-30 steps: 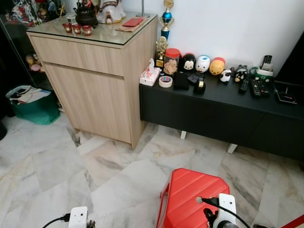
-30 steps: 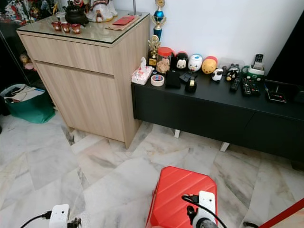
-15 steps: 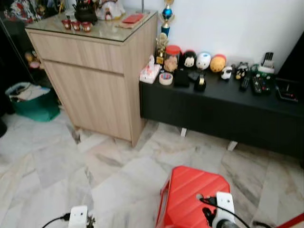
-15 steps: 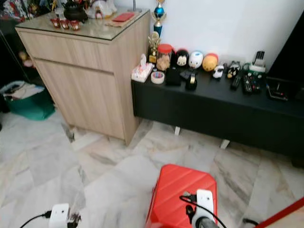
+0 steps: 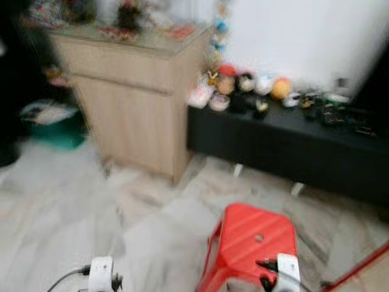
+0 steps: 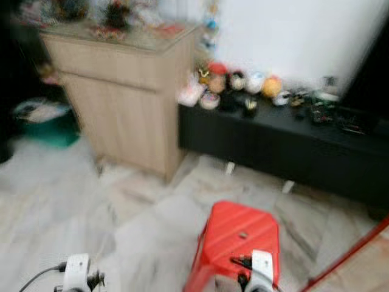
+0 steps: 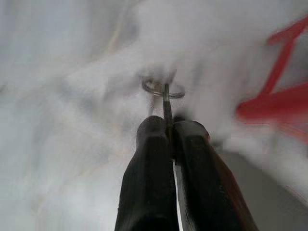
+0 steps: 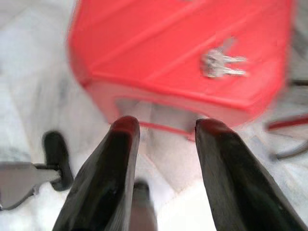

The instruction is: Hang keys on a hook

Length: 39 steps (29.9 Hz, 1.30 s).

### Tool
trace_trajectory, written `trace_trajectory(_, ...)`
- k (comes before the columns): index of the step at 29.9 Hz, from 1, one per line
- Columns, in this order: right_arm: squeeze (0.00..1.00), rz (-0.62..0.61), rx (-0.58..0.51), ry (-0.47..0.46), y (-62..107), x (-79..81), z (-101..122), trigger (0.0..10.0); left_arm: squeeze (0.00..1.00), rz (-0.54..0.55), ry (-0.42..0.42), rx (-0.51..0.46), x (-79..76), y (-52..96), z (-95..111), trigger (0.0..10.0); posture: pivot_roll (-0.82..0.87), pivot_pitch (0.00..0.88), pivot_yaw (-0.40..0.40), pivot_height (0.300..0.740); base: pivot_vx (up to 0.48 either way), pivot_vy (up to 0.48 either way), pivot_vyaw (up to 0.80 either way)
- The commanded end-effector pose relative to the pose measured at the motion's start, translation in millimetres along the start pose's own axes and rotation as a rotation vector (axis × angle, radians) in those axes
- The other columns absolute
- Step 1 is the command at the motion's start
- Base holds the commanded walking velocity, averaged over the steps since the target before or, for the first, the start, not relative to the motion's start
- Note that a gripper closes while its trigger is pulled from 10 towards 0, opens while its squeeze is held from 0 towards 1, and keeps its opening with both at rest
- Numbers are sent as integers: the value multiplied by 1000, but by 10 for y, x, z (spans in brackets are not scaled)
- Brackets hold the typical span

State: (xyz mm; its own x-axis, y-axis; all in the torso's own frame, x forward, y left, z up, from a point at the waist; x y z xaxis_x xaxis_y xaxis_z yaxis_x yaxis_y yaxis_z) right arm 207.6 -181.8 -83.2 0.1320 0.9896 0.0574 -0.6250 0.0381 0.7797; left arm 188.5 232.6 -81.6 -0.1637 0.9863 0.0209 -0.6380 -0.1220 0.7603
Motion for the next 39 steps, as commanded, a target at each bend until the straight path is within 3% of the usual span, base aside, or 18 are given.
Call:
trace_trajectory(1,0,-24,20,-13,25,-69,-100,10000,0,-6,-7,48,-10,22,-126,10000,50,0,-47,740,-334,0,0)
trace_trajectory(13,0,-47,21,-49,32,-100,-122,10000,0,-6,-9,54,-3,21,-125,10000,58,0,-47,740,-330,0,0)
trace_trajectory(28,0,-63,29,-74,36,-138,-130,10000,0,-13,1,55,-24,18,-123,10000,62,0,-55,740,0,0,0)
trace_trajectory(39,0,-52,48,-54,35,-130,-146,10000,0,-24,-15,53,-32,14,-109,10000,67,0,-57,740,0,0,-726)
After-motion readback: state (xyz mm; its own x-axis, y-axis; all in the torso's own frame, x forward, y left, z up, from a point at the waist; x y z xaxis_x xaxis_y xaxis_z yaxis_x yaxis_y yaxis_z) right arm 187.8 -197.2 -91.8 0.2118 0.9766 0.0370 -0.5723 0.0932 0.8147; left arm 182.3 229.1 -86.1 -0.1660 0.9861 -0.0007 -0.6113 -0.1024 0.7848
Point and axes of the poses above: a point about 5 cm out from each wrist's last joint towards the gripper, its own y axis pointing back from the gripper into the wrist, its own z axis along the axis of the wrist's last joint, x = y × z, the point moved 1 cm from there along -y, pointing out of the wrist towards the gripper, and after that the axes turned 1 degree about y, right-handed, at the moved point
